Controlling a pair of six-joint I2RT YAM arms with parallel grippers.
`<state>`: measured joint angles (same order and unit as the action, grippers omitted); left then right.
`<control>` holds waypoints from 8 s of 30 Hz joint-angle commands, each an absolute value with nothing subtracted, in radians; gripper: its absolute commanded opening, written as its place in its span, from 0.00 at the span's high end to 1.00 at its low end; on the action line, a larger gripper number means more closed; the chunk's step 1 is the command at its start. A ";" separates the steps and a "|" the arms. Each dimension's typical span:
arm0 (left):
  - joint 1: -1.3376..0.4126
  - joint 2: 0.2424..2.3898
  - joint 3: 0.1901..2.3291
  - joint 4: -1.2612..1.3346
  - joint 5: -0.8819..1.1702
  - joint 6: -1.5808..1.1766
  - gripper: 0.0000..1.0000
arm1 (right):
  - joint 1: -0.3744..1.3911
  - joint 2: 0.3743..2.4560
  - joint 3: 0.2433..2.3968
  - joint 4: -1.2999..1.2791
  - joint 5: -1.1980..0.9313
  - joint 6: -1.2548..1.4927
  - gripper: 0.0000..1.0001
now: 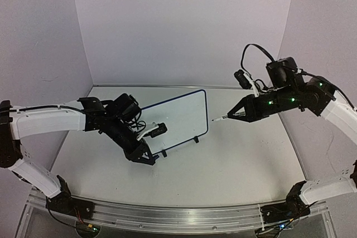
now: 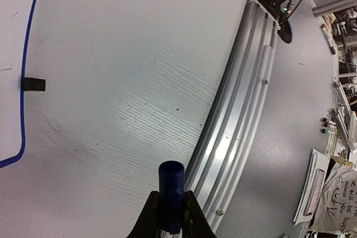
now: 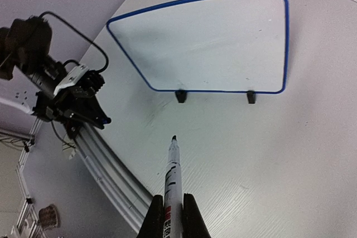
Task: Write a sentence on the whiteboard
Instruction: Place the pen cap at the center of the board, then pick up the whiteboard from the whiteboard stand, then write with the whiteboard marker on the whiteboard.
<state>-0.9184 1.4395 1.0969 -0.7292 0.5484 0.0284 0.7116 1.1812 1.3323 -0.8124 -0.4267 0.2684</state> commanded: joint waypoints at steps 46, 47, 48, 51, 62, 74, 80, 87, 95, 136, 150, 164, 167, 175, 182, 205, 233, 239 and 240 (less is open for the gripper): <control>-1.042 1.444 0.922 -0.525 0.098 -0.309 0.26 | 0.711 1.002 1.032 -0.509 -0.232 0.386 1.00; -1.041 1.420 0.914 -0.528 0.083 -0.314 0.26 | 0.711 0.995 1.028 -0.497 -0.236 0.385 1.00; -1.036 1.390 0.911 -0.533 0.077 -0.318 0.25 | 0.710 0.986 1.026 -0.493 -0.233 0.388 1.00; -1.001 1.327 0.903 -0.559 0.068 -0.332 0.25 | 0.711 0.964 1.005 -0.469 -0.229 0.383 1.00; -0.731 1.171 0.972 -0.628 0.297 -0.254 0.24 | 0.711 0.962 0.945 -0.325 -0.334 0.398 1.00; -0.466 1.390 1.264 -0.711 0.662 -0.012 0.34 | 0.747 1.090 0.908 -0.091 -0.436 0.439 1.00; -0.465 1.432 1.269 -0.674 0.665 -0.002 0.45 | 0.824 1.189 0.940 -0.013 -0.420 0.428 1.00; -0.466 1.406 1.219 -0.623 0.632 0.041 0.56 | 0.881 1.328 0.994 0.066 -0.417 0.417 1.00; -0.466 1.405 1.177 -0.563 0.636 0.075 0.67 | 0.912 1.425 1.052 0.138 -0.407 0.424 1.00; -0.466 1.387 1.121 -0.548 0.637 0.171 1.00 | 0.929 1.665 1.184 0.293 -0.426 0.468 1.00; -0.469 1.387 1.119 -0.552 0.639 0.176 1.00 | 0.929 1.761 1.266 0.320 -0.463 0.477 1.00; -0.474 1.388 1.123 -0.558 0.631 0.182 1.00 | 0.929 1.822 1.315 0.327 -0.437 0.479 1.00; -0.474 1.387 1.122 -0.558 0.630 0.182 1.00 | 0.929 1.831 1.324 0.327 -0.429 0.479 1.00; -0.477 1.384 1.124 -0.560 0.630 0.183 1.00 | 0.929 1.844 1.320 0.325 -0.408 0.485 1.00; -0.477 1.378 1.121 -0.560 0.628 0.183 1.00 | 0.929 1.843 1.278 0.321 -0.399 0.494 1.00; -0.479 1.368 1.120 -0.560 0.617 0.182 1.00 | 0.931 1.783 1.199 0.314 -0.522 0.482 1.00; -0.481 1.379 1.123 -0.563 0.615 0.182 1.00 | 0.930 1.819 1.300 0.337 -0.434 0.473 1.00; -0.480 1.379 1.123 -0.566 0.617 0.185 1.00 | 0.931 1.830 1.310 0.337 -0.424 0.477 1.00; -0.480 1.379 1.123 -0.565 0.617 0.184 1.00 | 0.931 1.833 1.312 0.337 -0.423 0.478 1.00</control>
<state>-0.4770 1.4071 1.1233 -0.5568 0.6071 0.1833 0.9264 1.8156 1.2686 0.2996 -0.4351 0.4797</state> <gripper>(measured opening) 0.040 0.070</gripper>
